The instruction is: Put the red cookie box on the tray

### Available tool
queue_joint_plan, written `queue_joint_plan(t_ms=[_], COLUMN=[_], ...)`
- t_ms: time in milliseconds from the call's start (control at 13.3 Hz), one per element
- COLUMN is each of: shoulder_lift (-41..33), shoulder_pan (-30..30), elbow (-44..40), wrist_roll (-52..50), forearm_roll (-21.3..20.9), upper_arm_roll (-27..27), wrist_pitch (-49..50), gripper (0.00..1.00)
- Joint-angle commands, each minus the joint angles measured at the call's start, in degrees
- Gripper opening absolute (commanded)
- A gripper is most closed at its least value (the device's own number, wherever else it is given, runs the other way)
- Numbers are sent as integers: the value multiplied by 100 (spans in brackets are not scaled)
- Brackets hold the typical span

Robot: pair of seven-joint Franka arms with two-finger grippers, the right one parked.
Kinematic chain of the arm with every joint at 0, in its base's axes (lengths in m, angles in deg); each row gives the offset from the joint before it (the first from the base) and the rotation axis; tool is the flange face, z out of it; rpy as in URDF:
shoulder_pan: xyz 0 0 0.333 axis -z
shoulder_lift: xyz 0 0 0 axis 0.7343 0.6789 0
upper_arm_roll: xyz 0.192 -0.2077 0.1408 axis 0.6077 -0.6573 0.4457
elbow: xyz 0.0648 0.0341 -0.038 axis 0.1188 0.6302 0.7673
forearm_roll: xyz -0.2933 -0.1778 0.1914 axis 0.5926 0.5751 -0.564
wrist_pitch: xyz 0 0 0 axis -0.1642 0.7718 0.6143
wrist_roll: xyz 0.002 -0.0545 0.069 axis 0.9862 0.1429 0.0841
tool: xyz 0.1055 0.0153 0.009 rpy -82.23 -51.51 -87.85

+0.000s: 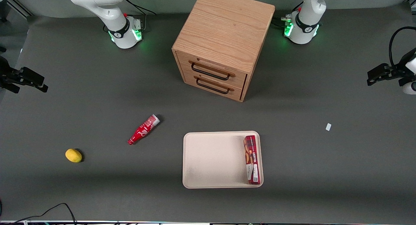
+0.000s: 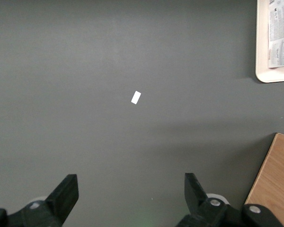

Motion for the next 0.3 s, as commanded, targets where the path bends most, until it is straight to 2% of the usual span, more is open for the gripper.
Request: queue_joint_plan(t_ms=[0, 226], shoulder_lift=[59, 112], shoulder_pan=[152, 197], elbow=[-146, -242], wrist_roll=[-271, -262], forearm_roll=[7, 16], upper_arm_roll=[40, 49], wrist_pitch=[139, 148], gripper=[100, 100])
